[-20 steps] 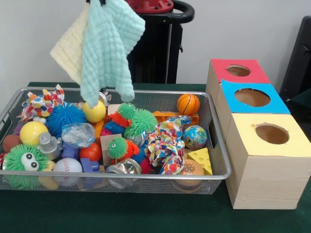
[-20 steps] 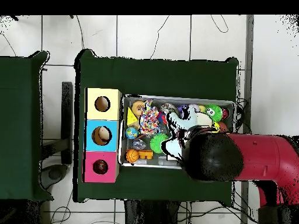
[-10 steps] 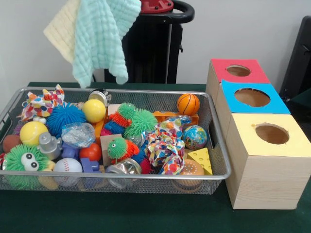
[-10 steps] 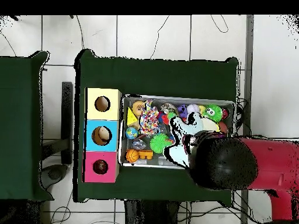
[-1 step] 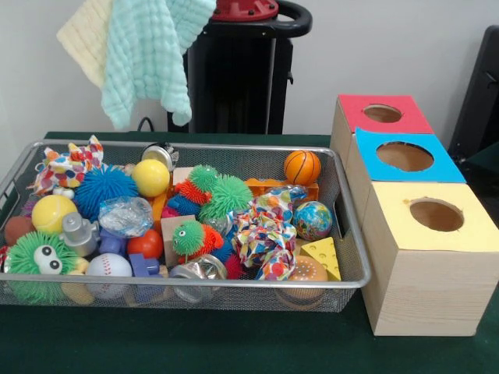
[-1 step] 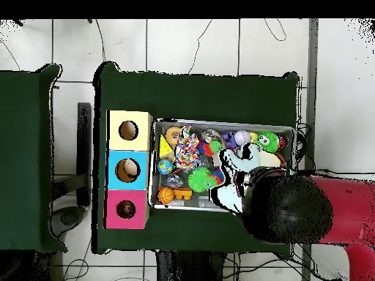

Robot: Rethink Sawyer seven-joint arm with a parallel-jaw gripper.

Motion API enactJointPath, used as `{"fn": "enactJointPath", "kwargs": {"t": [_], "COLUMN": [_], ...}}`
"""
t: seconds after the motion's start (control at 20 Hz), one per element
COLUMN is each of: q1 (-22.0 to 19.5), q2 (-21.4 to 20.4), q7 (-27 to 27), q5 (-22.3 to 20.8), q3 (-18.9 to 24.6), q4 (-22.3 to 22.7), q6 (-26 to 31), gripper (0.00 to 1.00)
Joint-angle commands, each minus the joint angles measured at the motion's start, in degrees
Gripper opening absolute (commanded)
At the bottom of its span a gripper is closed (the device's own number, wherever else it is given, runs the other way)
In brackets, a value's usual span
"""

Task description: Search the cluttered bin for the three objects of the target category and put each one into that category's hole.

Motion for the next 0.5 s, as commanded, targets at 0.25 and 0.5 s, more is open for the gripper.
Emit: {"fn": "enactJointPath", "kwargs": {"t": [0.25,0.5], "q1": [-1.8,-2.1], "q2": [0.2,0.6], "q7": [-20.5,-20.1], "q5": [0.5,0.0], "q3": [4.5,5.3], "q4": [0.4,0.3], "q6": [6.8,6.8], "gripper": [0.0,0.0]}}
